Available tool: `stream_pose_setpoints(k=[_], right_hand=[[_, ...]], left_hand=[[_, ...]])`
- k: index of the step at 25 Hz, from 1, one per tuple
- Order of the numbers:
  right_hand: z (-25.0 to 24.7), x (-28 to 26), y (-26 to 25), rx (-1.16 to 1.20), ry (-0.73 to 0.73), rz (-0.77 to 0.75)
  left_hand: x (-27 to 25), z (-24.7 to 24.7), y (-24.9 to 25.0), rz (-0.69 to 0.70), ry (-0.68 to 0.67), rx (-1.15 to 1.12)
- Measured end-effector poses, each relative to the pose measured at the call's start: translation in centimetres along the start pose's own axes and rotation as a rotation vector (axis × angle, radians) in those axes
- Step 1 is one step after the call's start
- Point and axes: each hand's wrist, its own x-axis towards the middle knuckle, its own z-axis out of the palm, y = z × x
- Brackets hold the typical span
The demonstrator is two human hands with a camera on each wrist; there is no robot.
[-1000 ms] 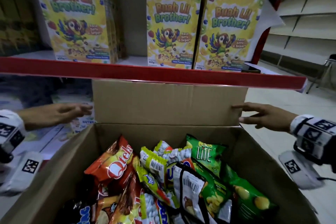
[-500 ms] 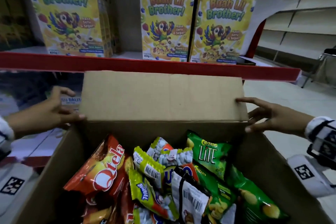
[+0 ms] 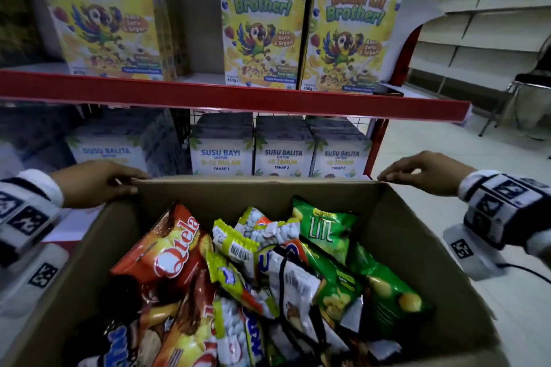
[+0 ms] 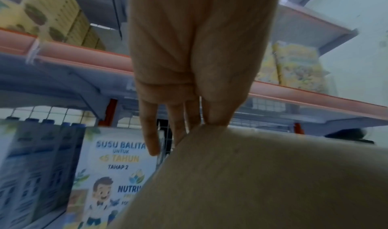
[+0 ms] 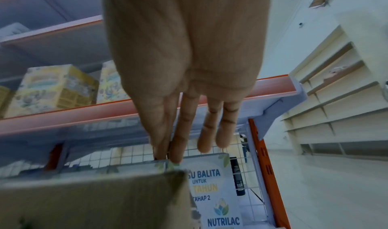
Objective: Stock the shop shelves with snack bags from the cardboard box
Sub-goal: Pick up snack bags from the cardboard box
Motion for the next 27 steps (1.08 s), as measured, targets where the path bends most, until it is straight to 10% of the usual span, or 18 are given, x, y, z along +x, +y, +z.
stream_pose_setpoints(k=[7, 12, 17, 20, 25, 27], right_hand=[[0.8, 0.0, -4.8, 0.241, 0.042, -0.143], [5.1, -1.7, -12.1, 0.062, -0.301, -0.299], [8.1, -1.2, -15.3, -0.185, -0.424, -0.275], [6.8, -1.4, -14.7, 0.011, -0.283, -0.301], [2.3, -2.1, -13.7, 0.522, 0.357, -0.549], [2.7, -2.6, -14.5, 0.397, 0.494, -0.68]], left_hand=[[2.1, -0.6, 0.9, -0.068, -0.121, 0.162], [1.5, -2.4, 4.0, -0.138, -0.168, 0.246], [0.2, -5.7, 8.2, -0.074, 0.139, -0.065], [-0.9, -4.6, 12.3, -0.019, 0.216, -0.6], [-3.2, -2.1, 16.3, 0.008, -0.408, -1.273], [-3.7, -1.0, 17.5, 0.084, -0.364, -1.514]])
